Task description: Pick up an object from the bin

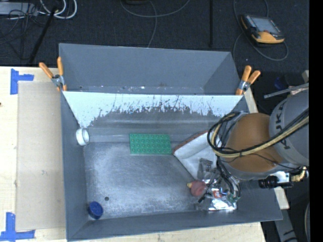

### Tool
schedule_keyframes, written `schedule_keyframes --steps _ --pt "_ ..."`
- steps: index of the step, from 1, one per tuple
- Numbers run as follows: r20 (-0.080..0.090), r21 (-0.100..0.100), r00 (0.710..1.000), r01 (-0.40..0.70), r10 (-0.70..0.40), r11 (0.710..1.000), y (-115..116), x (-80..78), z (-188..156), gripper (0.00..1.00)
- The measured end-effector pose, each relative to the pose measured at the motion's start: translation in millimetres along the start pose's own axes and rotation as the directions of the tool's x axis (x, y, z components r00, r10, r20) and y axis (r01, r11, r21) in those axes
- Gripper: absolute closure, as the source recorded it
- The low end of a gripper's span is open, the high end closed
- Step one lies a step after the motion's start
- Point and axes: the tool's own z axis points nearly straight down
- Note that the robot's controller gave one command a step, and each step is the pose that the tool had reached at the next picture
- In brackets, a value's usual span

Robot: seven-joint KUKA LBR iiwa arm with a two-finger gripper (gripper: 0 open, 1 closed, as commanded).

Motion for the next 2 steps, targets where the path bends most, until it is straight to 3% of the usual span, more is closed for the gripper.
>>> schedule_keyframes --steps 1,2 --pt "-0.011 0.004 0.997 -0.079 0.079 0.997 6.9 -6.5 2.1 0.00" --pt "-0.006 0.002 0.934 -0.357 0.357 0.934 11.3 -6.1 1.3 0.00"
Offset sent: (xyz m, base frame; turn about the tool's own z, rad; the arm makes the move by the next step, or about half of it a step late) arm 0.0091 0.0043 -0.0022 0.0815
